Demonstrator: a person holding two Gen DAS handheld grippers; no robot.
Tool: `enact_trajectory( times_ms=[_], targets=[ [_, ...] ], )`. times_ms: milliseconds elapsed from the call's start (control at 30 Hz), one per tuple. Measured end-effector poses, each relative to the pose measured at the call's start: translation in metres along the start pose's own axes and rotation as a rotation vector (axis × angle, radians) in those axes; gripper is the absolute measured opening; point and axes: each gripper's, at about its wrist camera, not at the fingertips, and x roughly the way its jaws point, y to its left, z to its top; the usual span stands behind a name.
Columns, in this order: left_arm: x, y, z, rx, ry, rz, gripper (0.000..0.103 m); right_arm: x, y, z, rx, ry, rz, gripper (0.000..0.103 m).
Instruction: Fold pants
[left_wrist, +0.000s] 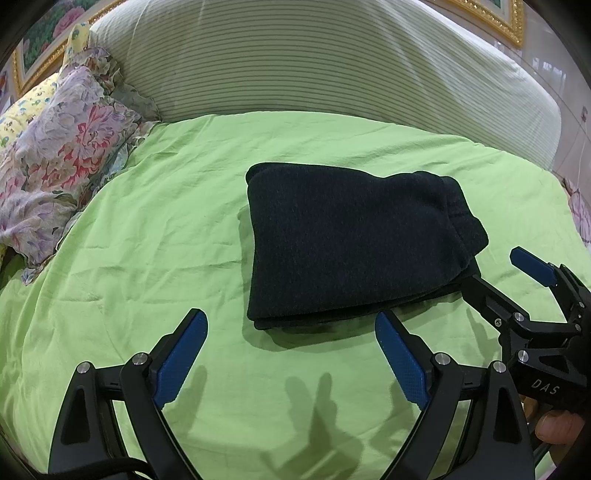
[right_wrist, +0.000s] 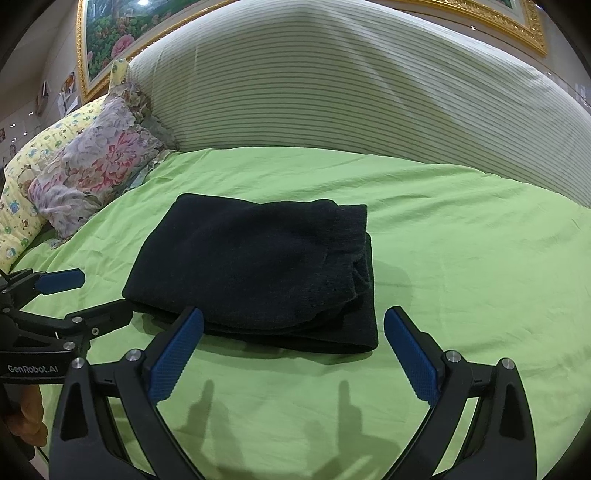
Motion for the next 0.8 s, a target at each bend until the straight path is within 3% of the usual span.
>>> enact_trajectory(
  times_ms=[800],
  targets=[
    [0.002, 0.007, 0.011, -0.026, -0.008, 0.009, 0.092, -0.002, -0.005, 0.008, 0.017, -0.015, -0.002, 0.098]
  ],
)
